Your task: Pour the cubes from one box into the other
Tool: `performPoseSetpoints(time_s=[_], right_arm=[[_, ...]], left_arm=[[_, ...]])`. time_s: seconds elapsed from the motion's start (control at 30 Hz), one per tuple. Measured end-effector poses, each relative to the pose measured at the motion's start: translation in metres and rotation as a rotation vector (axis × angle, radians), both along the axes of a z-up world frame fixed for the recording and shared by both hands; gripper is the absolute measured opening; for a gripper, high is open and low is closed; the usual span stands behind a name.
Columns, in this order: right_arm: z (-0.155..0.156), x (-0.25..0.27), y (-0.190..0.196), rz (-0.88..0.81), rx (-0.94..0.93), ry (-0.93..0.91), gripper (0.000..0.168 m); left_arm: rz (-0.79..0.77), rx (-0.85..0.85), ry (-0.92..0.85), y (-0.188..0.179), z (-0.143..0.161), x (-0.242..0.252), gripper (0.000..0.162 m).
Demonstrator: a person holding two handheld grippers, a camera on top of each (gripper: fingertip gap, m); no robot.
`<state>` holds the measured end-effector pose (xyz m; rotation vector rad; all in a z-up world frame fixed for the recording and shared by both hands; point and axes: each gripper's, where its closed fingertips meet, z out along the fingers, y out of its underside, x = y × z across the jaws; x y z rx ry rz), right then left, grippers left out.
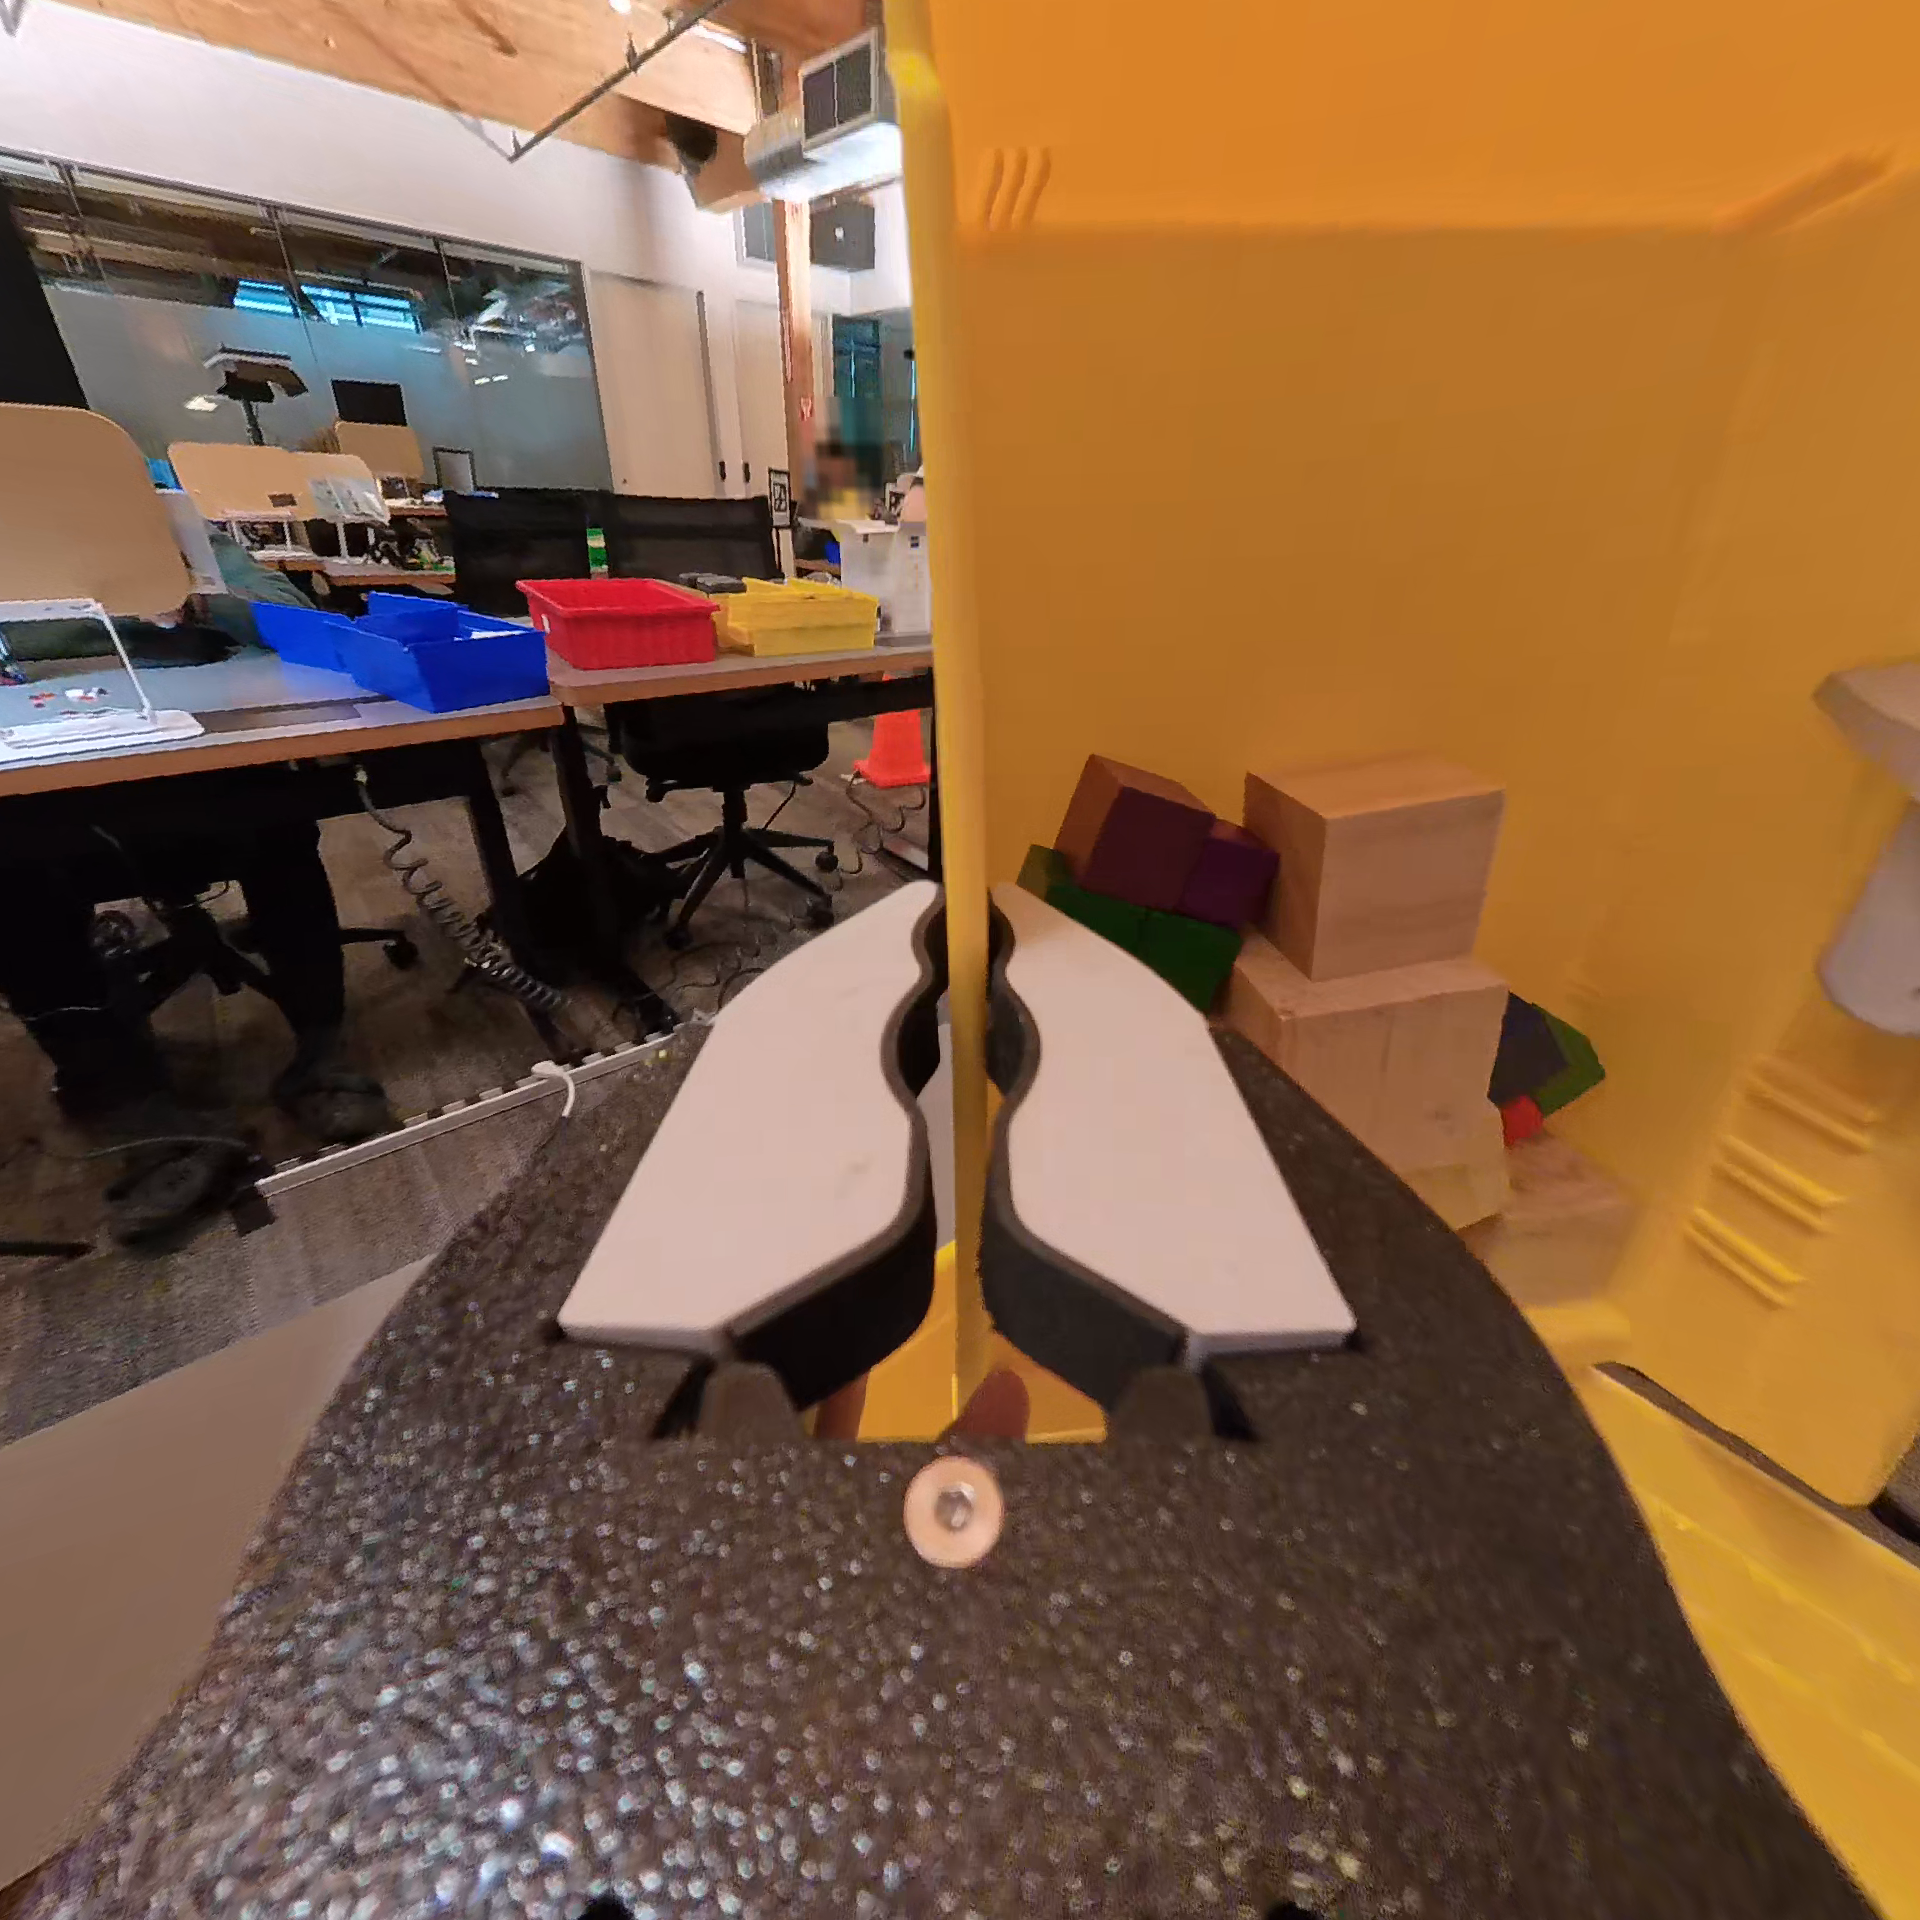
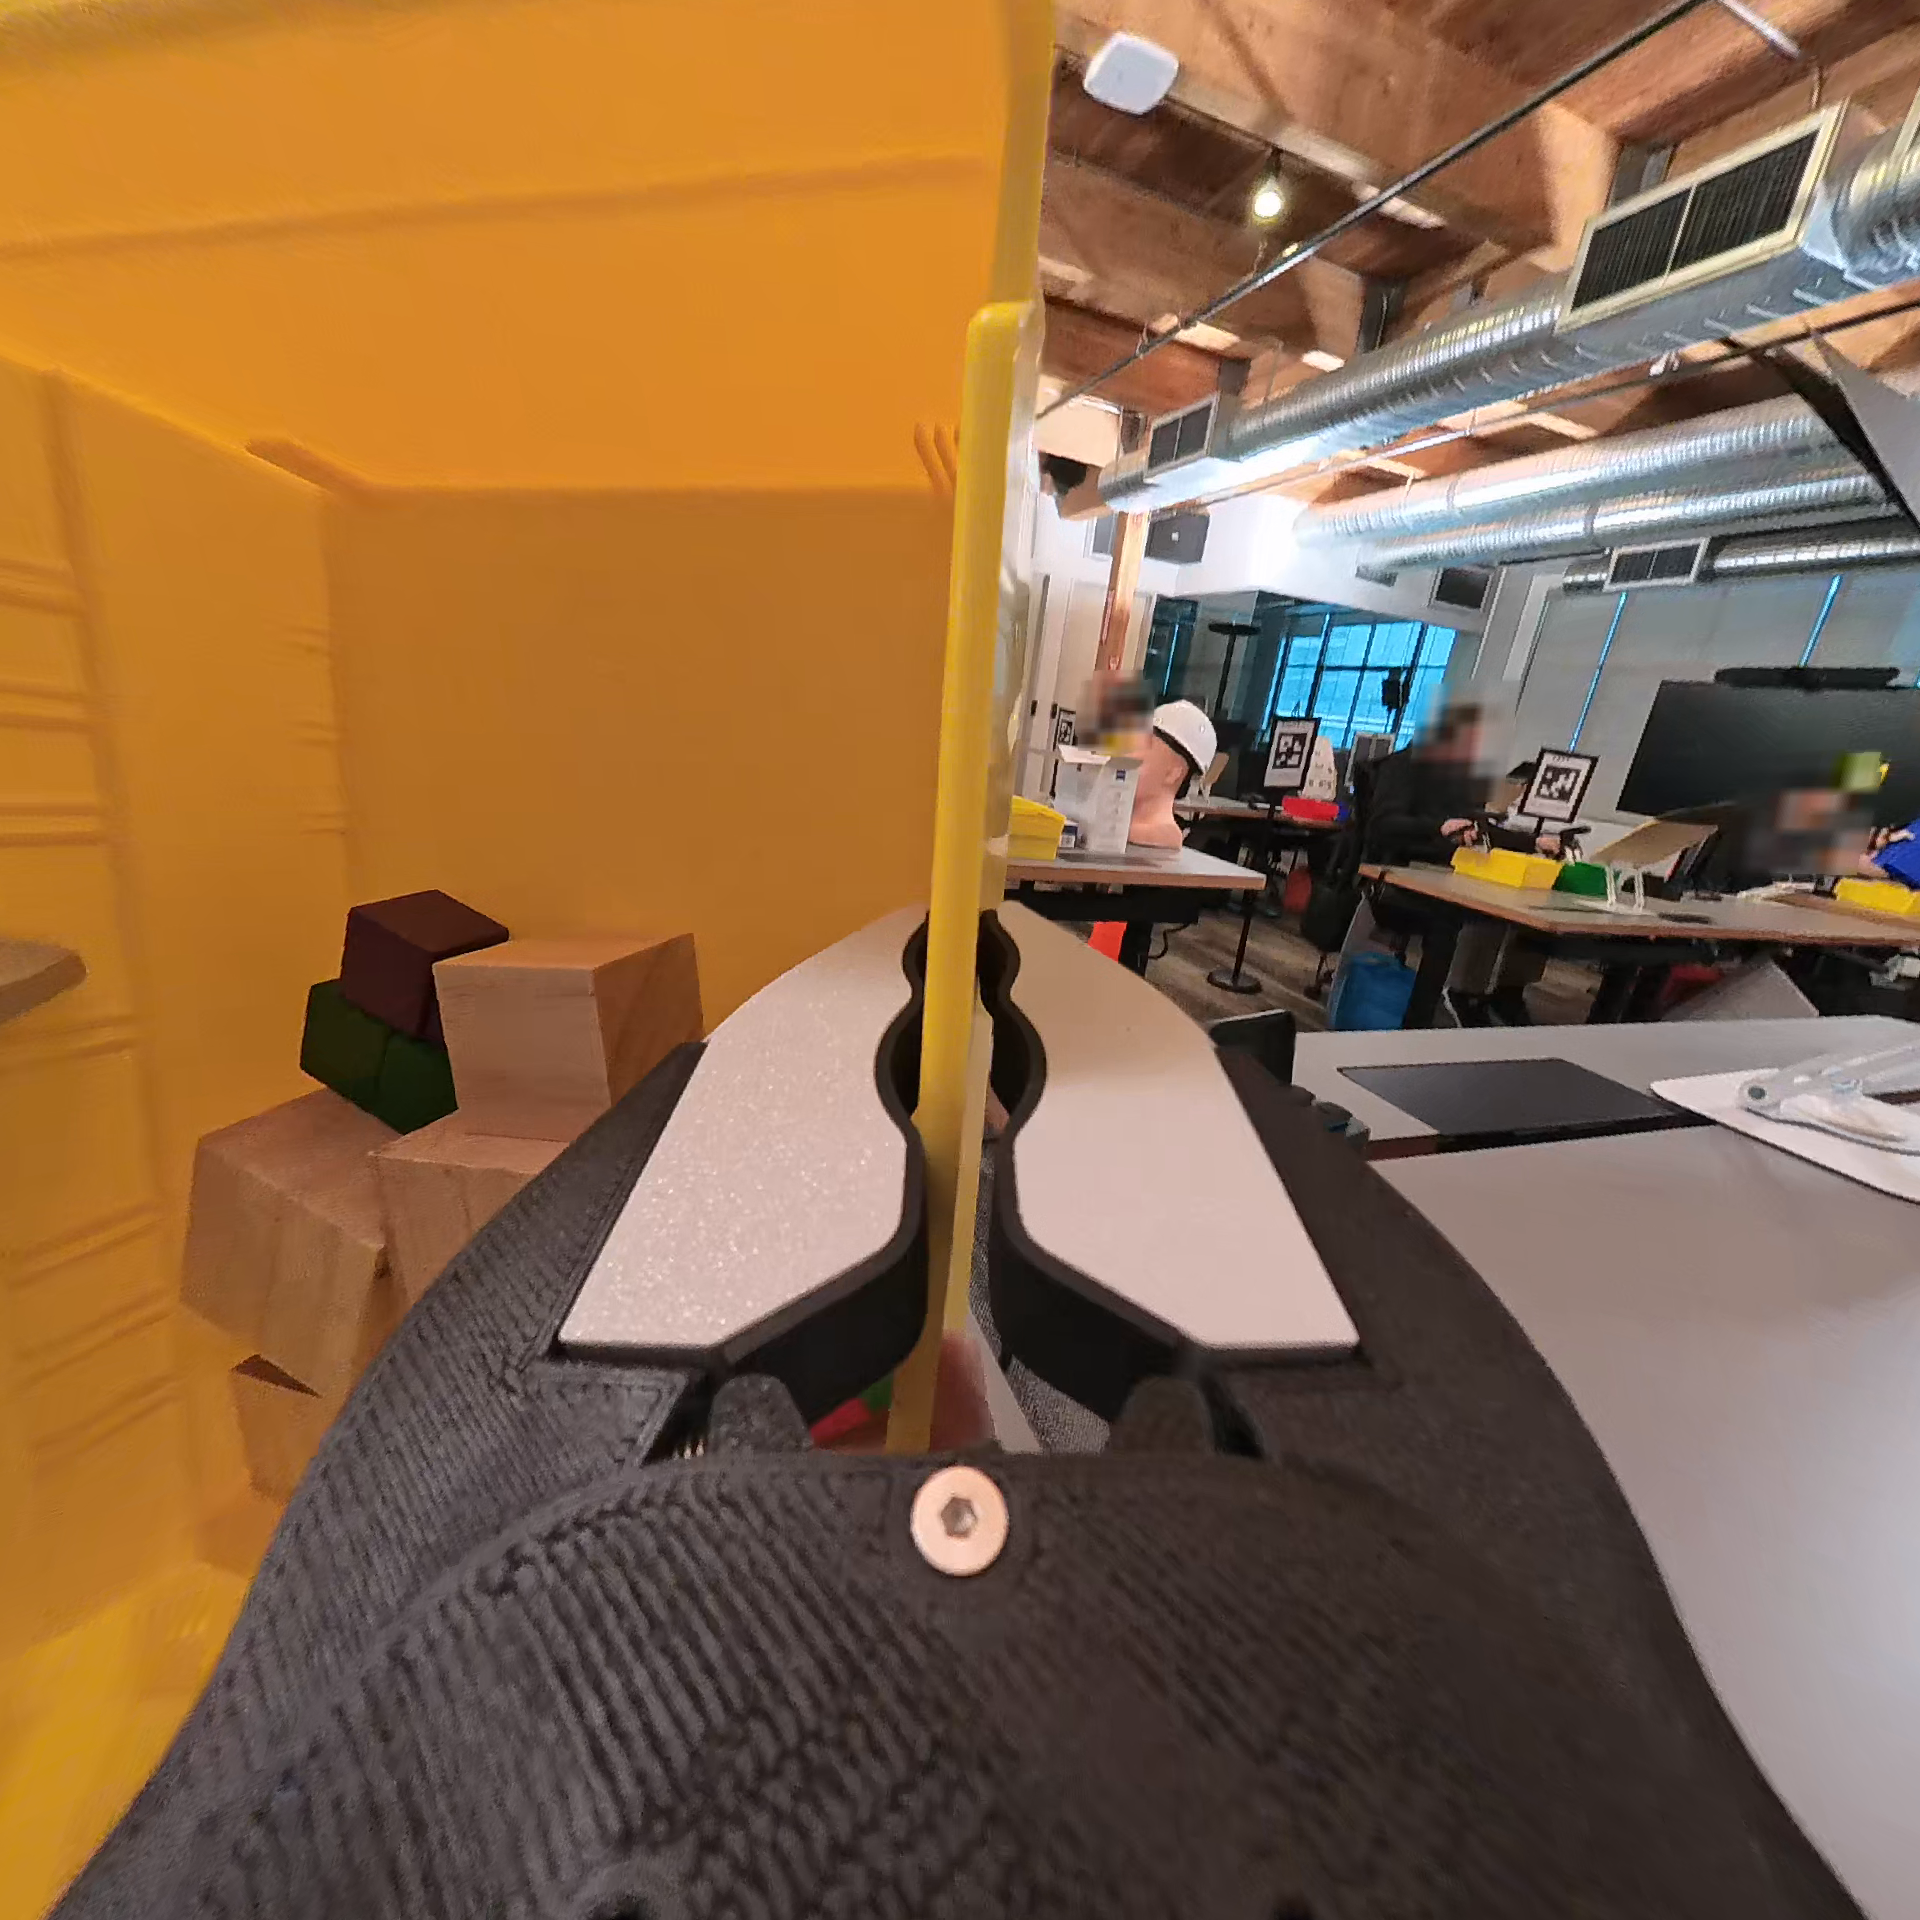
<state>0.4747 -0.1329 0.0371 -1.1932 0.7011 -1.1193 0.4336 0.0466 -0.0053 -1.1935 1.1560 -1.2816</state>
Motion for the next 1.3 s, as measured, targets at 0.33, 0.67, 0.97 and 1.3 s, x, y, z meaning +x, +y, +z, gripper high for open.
performPoseSetpoints(time_s=[0.33,0.67,0.97,1.3], right_arm=[[-0.003,-0.005,-0.006,-0.047,0.051,-0.064,0.005],[-0.003,-0.002,0.004,-0.059,0.0,-0.109,0.006],[0.0,0.0,0.01,-0.05,-0.016,-0.133,0.006],[0.028,-0.026,0.001,-0.055,0.021,-0.281,0.006]], left_arm=[[-0.006,0.017,-0.062,-0.003,0.005,-0.004,0.003],[0.005,-0.004,-0.03,0.005,-0.008,0.005,0.003],[-0.01,-0.017,-0.035,0.011,-0.006,0.004,0.003],[-0.046,-0.077,-0.178,0.002,0.021,-0.017,0.003]])
